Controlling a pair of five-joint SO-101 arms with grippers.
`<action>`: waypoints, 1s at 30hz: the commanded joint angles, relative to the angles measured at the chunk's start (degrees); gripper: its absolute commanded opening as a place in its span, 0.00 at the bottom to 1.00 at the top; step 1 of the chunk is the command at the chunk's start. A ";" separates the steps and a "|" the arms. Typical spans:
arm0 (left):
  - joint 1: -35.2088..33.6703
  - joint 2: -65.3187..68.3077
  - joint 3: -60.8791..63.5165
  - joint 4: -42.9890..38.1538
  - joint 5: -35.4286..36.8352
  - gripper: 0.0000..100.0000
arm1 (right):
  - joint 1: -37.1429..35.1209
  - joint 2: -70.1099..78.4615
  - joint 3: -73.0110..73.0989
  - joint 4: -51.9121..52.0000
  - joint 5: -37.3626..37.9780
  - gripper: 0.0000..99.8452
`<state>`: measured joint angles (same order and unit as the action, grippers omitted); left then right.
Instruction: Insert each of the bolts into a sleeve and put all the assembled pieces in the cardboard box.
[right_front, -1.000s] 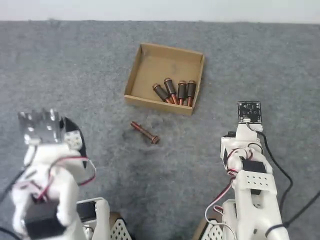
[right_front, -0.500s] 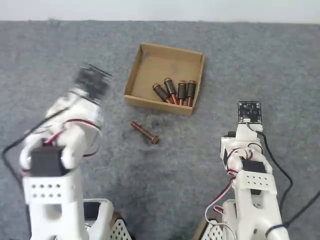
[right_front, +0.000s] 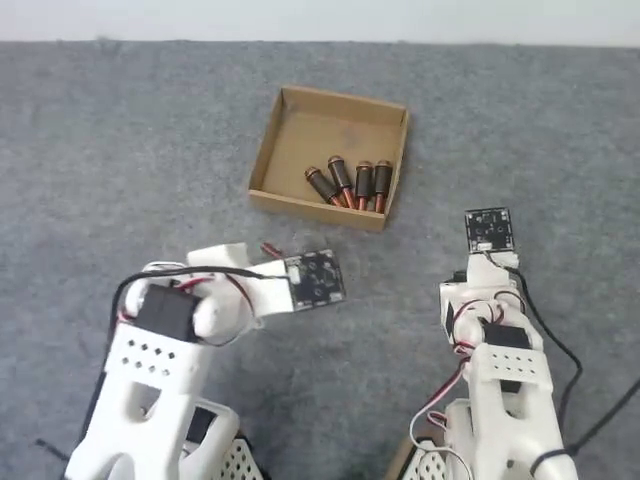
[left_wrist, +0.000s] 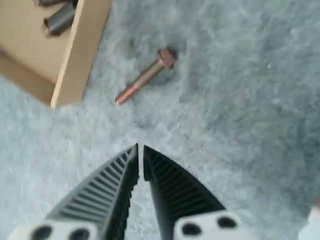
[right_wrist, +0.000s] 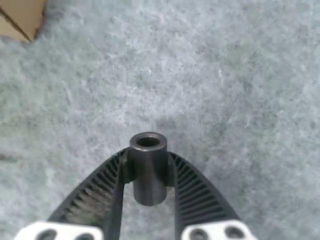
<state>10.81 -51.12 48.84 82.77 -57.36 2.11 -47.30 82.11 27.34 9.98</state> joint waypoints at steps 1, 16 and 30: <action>3.96 0.44 0.75 -3.69 -0.62 0.11 | 0.66 -2.15 -0.70 -1.10 1.76 0.01; 4.31 14.33 -2.15 -11.69 -0.70 0.17 | 0.66 -2.15 -0.70 -0.92 1.85 0.01; 4.48 46.95 -19.91 -12.22 -0.62 0.17 | 0.22 -2.15 -0.70 -1.01 1.93 0.01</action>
<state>15.12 -9.45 34.59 71.78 -57.63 2.11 -47.30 82.20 27.34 10.77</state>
